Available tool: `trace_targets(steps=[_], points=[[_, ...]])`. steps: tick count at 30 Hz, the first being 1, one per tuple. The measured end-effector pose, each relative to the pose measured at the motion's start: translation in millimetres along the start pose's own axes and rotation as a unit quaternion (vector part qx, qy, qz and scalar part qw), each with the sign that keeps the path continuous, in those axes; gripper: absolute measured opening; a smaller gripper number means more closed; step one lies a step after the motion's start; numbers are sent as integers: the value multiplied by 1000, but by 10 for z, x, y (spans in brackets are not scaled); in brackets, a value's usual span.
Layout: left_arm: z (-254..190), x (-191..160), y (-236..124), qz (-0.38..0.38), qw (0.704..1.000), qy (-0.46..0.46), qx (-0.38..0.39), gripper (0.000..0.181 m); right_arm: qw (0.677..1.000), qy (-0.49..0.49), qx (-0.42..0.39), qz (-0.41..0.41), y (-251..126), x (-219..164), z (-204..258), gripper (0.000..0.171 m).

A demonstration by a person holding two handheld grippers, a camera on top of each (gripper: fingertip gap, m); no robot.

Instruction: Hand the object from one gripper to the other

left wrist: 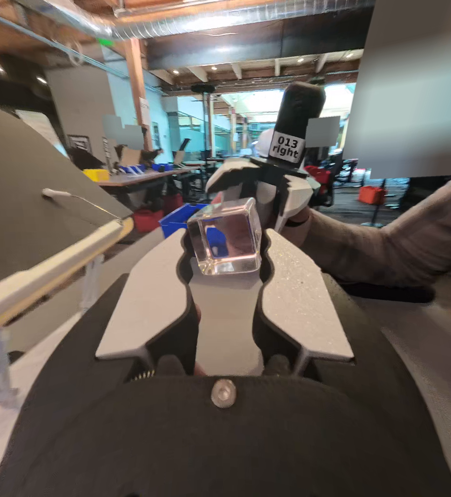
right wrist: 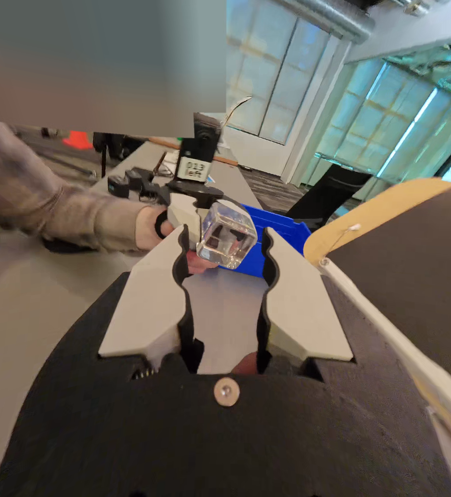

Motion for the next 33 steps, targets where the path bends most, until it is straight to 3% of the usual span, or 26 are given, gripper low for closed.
trace_targets(steps=[5, 11, 33], points=[[-56, -27, 49, 20, 996, 80, 33, 48, 991, 120, 38, -50, 93, -19, -7, 53], [-145, -16, 96, 25, 991, 121, 44, 48, 994, 98, 41, -34, 160, -90, 65, 48], [-75, -14, 86, 21, 994, 96, 55, 46, 998, 33, -10, -50, 130, -44, 12, 42]])
Point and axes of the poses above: each gripper's, where its closed fingertips meet, y out along the fingers, x out of its top, z = x × y across the jaws, the point moved 1 cm from there along -y, back along the fingers, and after that the axes turned 4 degrees about z, right-handed, at the moved point
